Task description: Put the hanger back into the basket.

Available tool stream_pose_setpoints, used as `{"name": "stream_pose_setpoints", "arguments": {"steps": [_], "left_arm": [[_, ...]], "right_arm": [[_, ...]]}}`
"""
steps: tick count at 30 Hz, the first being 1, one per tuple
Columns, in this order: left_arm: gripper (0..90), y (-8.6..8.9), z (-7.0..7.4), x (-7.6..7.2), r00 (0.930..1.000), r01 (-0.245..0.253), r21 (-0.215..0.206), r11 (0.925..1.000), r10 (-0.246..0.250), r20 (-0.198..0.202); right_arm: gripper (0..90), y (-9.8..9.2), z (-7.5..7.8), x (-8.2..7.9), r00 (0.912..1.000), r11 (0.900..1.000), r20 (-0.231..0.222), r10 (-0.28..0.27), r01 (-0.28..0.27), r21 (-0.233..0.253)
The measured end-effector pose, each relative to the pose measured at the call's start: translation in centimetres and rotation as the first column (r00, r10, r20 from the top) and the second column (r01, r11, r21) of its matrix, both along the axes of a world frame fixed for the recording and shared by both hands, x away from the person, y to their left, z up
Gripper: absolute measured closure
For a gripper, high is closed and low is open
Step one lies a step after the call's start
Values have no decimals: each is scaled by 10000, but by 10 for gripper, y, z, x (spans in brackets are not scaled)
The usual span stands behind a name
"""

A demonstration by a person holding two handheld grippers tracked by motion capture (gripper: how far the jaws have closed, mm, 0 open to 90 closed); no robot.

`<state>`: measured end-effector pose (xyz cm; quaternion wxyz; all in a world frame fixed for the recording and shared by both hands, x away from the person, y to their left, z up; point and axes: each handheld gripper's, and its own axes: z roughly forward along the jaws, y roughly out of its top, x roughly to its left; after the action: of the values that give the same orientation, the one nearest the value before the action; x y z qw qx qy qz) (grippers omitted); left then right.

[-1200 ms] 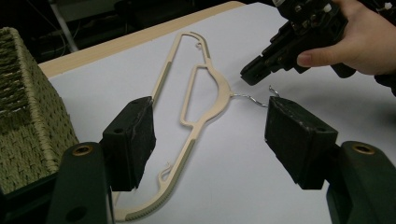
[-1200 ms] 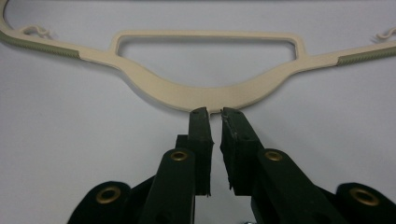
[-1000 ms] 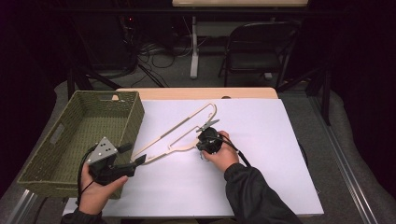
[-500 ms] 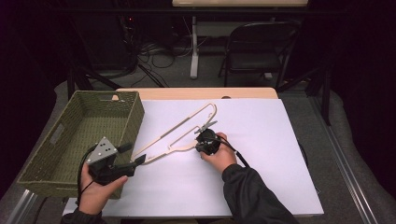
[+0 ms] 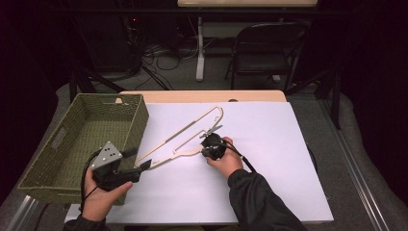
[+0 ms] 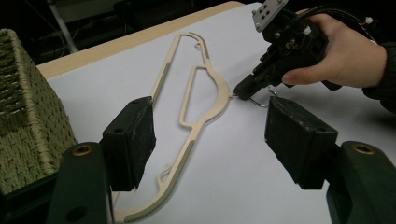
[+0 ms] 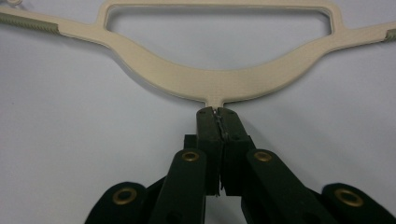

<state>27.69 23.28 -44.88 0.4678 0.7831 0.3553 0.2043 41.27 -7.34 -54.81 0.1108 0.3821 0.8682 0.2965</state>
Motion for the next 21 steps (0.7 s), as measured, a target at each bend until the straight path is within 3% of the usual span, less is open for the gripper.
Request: {"name": "stream_pose_setpoints", "arguments": {"steps": [4, 7, 11, 20, 21], "left_arm": [[330, -2, 0, 0, 10000, 78, 9, 10000, -78, -18], [330, -5, -1, 0, 9999, 151, 24, 9999, -151, -23], [330, -9, -2, -1, 9997, 259, 17, 9997, -259, -55], [330, -25, -10, 3, 9983, 570, 245, 9981, -566, -161], [330, -26, -11, 4, 9982, 573, 266, 9980, -568, -188]], "right_arm": [[892, 1, 1, -1, 9999, 9999, -43, -153, 153, 9], [893, 3, 0, -1, 9996, 9997, 164, -220, 219, 103], [893, 3, 4, -1, 9997, 9996, 37, -257, 257, -145], [894, 6, 16, -5, 9980, 9980, -21, -637, 637, -55], [894, 6, 18, -4, 9988, 9988, 86, -487, 488, -84]]}}
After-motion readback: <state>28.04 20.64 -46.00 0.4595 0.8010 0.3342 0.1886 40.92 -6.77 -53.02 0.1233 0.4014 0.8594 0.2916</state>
